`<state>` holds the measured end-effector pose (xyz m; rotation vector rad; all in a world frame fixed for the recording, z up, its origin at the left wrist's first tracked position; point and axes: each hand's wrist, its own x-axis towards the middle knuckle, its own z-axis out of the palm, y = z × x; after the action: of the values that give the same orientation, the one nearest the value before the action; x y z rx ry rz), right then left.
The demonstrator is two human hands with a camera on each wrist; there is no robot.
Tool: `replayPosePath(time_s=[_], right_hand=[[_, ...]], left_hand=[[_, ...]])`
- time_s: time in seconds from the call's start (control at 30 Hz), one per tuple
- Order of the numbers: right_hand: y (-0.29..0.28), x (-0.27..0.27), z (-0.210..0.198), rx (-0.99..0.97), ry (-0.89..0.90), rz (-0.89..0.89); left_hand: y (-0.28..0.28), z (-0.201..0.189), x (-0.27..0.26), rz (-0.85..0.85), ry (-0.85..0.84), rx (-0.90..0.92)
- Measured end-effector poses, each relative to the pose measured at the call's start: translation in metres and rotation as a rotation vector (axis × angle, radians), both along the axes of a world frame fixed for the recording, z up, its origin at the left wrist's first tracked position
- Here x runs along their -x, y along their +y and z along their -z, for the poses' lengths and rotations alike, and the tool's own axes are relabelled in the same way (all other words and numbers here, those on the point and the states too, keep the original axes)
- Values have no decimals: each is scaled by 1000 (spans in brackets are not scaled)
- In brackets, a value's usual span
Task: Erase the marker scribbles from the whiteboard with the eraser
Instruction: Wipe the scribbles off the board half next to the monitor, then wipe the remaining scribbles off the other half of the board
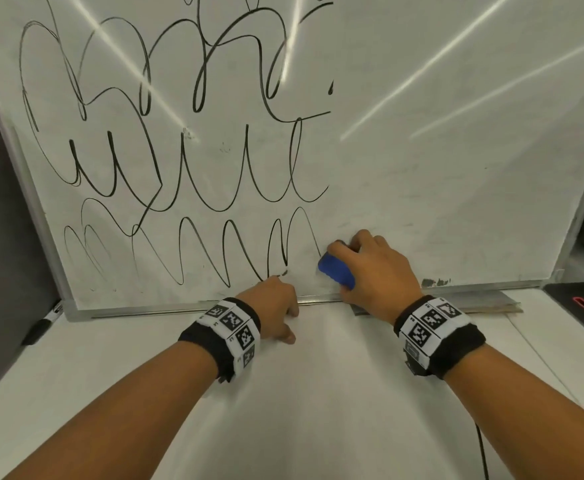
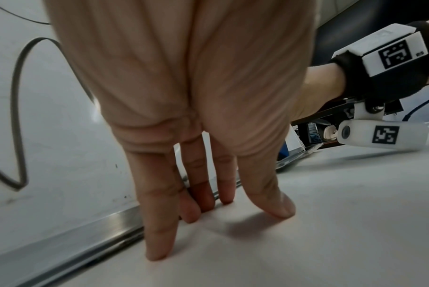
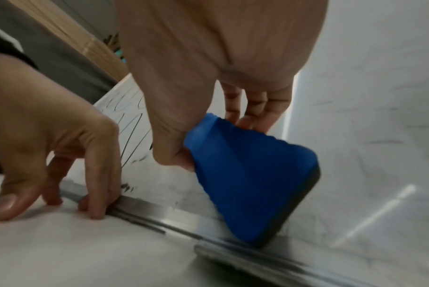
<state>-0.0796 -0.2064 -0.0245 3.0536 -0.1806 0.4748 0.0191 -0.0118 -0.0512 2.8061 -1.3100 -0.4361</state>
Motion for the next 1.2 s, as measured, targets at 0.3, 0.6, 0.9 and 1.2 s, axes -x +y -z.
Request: replayPosePath(time_s=[0.3, 0.6, 0.9, 1.2], right_hand=[[8, -7, -8, -159, 15, 43], [-4, -1, -2, -240, -22, -4], [-7, 5, 0, -257, 32, 92], [7, 9, 1, -541, -43, -90]], left_hand=[[2, -5, 2, -5, 23, 14], [-29, -4, 17, -278, 31, 621], [-44, -9, 27, -299, 5, 923], [-46, -18, 34, -418, 157, 1111]])
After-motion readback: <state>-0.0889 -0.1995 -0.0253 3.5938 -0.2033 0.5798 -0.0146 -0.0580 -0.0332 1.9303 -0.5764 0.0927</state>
